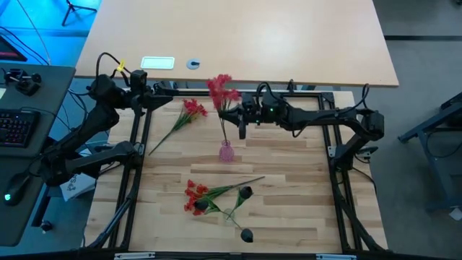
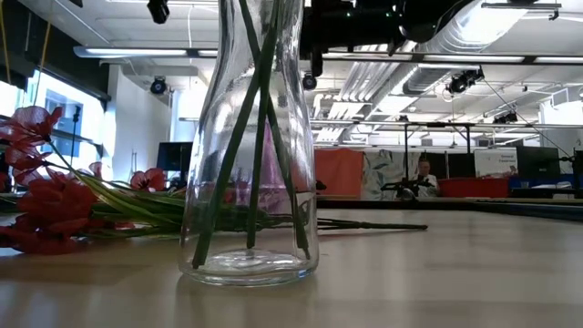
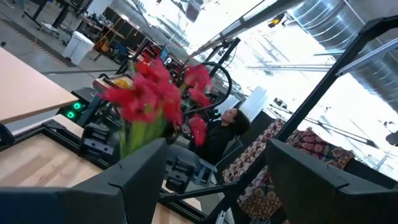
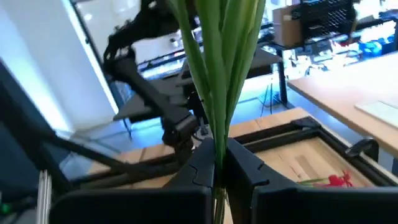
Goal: Sort flowers into vase by color
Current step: Put the top right red flowers into the pink vase, then put the top red flowers into the pink vase
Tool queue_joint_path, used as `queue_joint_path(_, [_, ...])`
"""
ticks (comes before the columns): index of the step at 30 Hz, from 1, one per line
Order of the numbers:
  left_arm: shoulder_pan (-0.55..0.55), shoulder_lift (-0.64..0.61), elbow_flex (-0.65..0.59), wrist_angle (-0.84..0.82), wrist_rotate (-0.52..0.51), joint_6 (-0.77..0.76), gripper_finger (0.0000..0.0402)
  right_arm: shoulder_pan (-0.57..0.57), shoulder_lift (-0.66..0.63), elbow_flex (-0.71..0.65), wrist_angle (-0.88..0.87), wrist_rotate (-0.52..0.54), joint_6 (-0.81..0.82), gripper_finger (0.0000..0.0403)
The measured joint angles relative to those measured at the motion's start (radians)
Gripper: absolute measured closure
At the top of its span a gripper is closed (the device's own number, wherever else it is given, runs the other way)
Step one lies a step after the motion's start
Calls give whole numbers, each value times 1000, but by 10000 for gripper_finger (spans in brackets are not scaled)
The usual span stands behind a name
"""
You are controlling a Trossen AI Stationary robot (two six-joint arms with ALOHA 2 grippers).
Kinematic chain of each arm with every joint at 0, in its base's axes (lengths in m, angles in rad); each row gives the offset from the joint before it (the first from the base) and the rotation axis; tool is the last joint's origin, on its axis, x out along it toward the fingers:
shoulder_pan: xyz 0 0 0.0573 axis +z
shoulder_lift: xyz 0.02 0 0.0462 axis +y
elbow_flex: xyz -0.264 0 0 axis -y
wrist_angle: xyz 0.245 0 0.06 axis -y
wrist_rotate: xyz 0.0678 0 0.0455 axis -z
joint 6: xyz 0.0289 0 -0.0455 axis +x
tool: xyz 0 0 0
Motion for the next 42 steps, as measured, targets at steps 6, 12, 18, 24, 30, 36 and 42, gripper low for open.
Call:
queue_joint_path(6, [0, 0, 0, 0, 2, 0, 142, 8, -9, 1, -146, -8, -47, 300])
queue_joint_path(12, [3, 0, 0, -1, 3, 1, 142, 6, -48, 1, -236, -4, -8, 153])
queue_joint_path(18, [33, 0, 0, -1, 4, 1, 142, 5, -125, 1, -318, -20, -1, 52])
queue_joint_path(24, [60, 0, 0, -1, 3, 1, 142, 5, -217, 1, -407, -20, -9, 17])
queue_joint_path(30, [74, 10, 0, 0, 1, -3, 142, -38, -309, 1, -431, 77, -31, 16])
queue_joint_path(36, [74, 71, 13, -18, -45, -153, 142, -101, -411, 1, -424, 102, -34, 16])
queue_joint_path(42, [74, 251, 166, -443, -89, -5, 148, -169, -471, 2, -425, 167, -32, 16])
